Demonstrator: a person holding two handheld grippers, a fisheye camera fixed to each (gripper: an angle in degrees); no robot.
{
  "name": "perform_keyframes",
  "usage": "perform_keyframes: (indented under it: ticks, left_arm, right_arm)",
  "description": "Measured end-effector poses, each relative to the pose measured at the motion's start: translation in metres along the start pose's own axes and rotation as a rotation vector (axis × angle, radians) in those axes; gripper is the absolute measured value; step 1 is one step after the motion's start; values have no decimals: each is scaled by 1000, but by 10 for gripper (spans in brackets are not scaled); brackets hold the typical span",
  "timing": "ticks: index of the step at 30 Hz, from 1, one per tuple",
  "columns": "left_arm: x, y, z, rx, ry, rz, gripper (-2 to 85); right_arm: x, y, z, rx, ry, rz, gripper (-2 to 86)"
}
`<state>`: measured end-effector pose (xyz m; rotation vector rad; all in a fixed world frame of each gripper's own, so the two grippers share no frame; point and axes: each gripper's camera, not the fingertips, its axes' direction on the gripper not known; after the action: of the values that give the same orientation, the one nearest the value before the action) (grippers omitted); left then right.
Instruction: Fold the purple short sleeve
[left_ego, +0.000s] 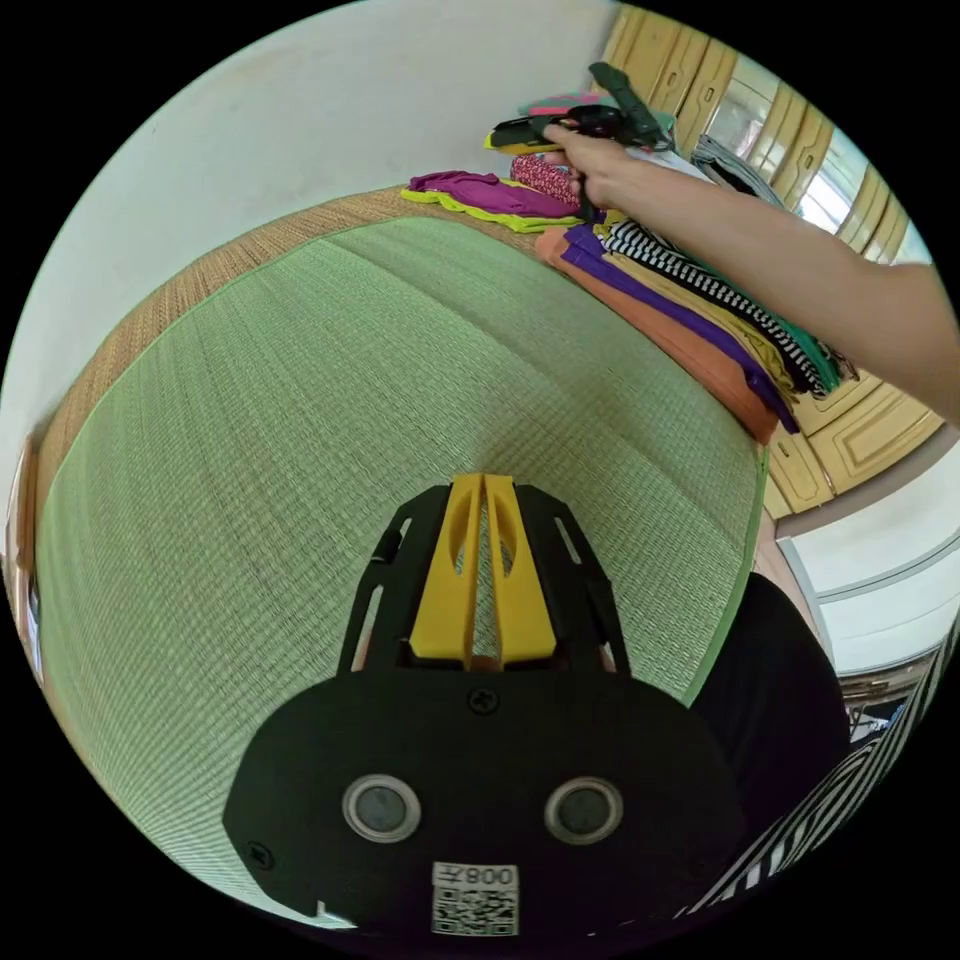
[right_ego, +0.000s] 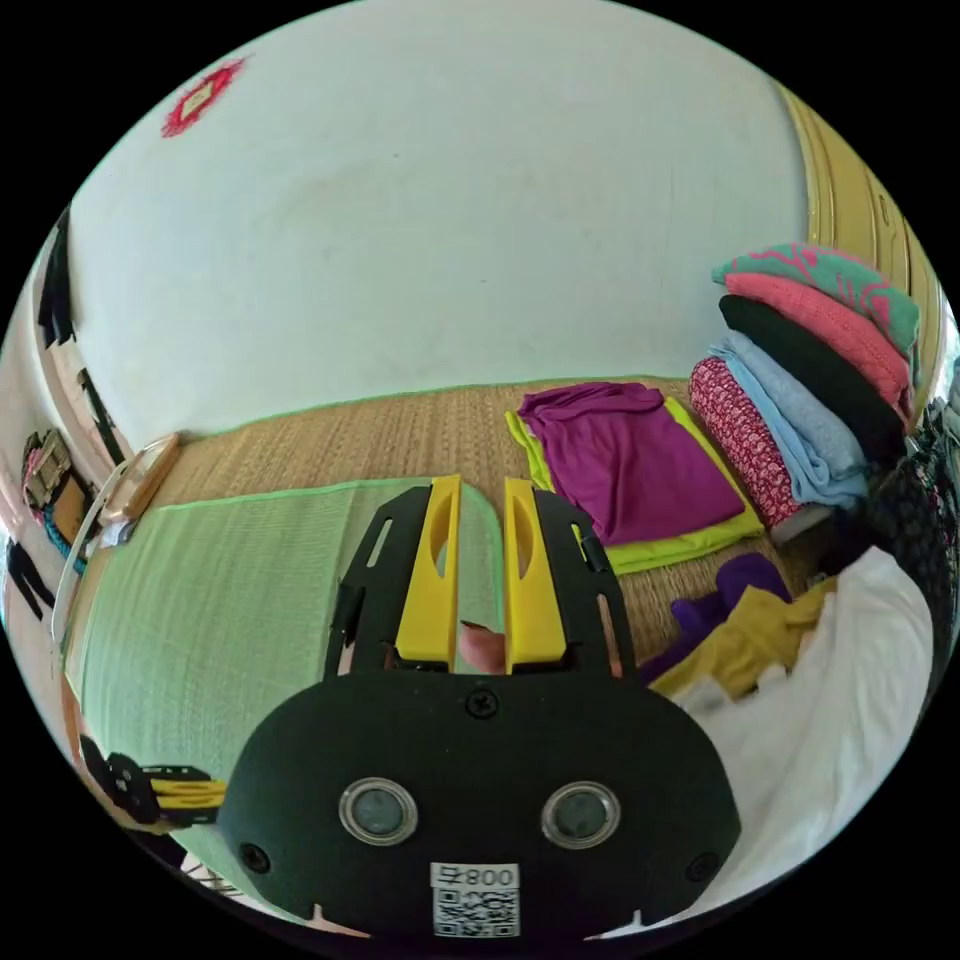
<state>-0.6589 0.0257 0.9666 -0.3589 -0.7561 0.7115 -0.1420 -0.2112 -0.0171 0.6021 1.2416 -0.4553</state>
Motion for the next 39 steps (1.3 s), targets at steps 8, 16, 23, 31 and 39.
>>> perform_keyframes:
  ticks: [8, 16, 23, 31, 39]
  left_arm:
    - [-25, 8, -66, 6, 96, -43, 3]
    - [-43, 13, -128, 2, 177, -79, 2]
    - [-43, 16, -188, -2, 174, -78, 3]
    - [-46, 18, -254, -6, 222, -97, 3]
    - [-43, 20, -324, -2, 251, -109, 1]
  right_arm:
    - [15, -88, 134, -93, 126, 57, 77]
    - [23, -135, 222, -173, 169, 74, 71]
    - [19, -141, 275, -249, 208, 65, 60]
    - [35, -128, 280, -209, 107, 168, 8]
    - [47, -98, 248, -115, -93, 288, 5]
